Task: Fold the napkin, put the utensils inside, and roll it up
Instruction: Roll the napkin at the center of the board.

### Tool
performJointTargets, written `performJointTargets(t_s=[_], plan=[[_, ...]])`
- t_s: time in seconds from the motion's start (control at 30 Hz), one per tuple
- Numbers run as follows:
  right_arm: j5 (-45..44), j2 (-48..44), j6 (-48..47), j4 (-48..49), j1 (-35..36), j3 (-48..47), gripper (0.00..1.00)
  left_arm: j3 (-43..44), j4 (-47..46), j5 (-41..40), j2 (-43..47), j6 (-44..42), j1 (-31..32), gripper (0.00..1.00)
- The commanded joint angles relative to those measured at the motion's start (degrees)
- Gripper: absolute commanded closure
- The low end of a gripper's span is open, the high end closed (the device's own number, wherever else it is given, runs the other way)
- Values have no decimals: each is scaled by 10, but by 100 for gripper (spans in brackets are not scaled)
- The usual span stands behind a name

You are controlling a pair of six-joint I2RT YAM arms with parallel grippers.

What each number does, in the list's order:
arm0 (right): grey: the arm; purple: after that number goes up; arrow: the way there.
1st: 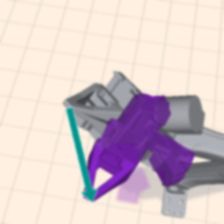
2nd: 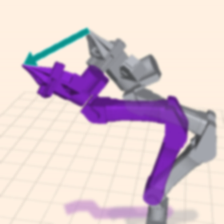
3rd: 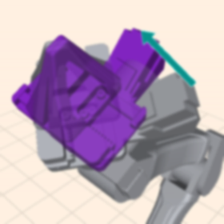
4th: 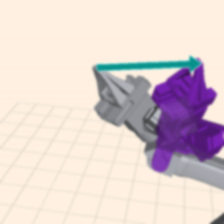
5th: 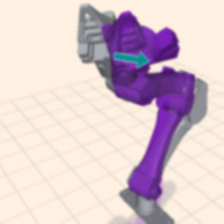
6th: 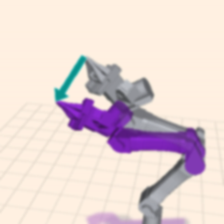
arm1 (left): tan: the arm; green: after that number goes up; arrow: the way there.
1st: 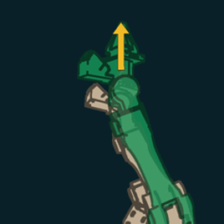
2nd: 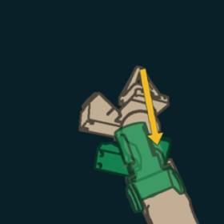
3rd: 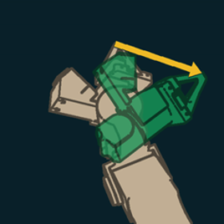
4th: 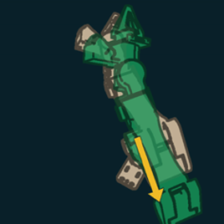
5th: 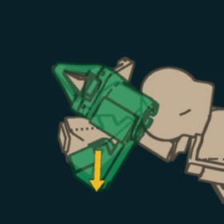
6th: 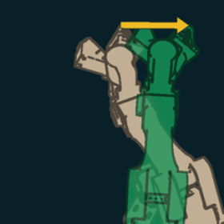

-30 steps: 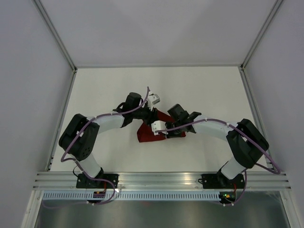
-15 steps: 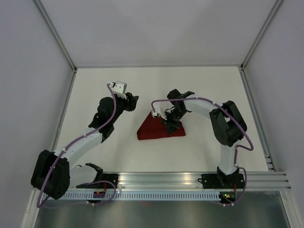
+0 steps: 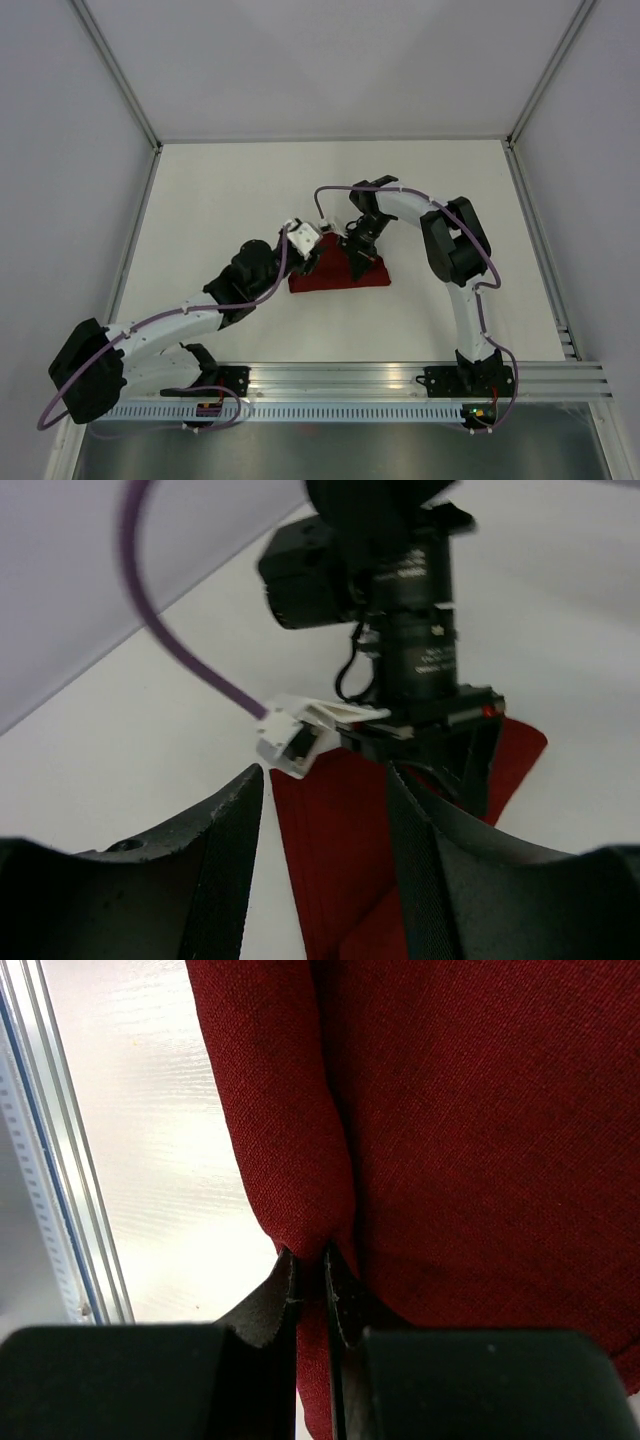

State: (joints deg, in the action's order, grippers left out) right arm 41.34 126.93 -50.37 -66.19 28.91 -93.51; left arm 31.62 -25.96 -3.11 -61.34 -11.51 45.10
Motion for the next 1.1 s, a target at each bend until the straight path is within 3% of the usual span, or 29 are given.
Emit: performJointTargets(t_s=[0.0,0.2,0.4,0.83,1.07], plan=[[-136,83,-29,21,8,7,100,13,35,-15,-36,-116,59,42],[-137,103,-16,11,8,-21,99,51,104,4,-161,-158,124,41],[-141,108,-10,11,8,-23,99,68,79,13,-254,-171,134,40],[-134,104,-3,14,8,-18,98,76,43,15,-333,-164,124,41],[-126,96,2,22,9,-8,96,75,30,4,-365,-137,124,53]])
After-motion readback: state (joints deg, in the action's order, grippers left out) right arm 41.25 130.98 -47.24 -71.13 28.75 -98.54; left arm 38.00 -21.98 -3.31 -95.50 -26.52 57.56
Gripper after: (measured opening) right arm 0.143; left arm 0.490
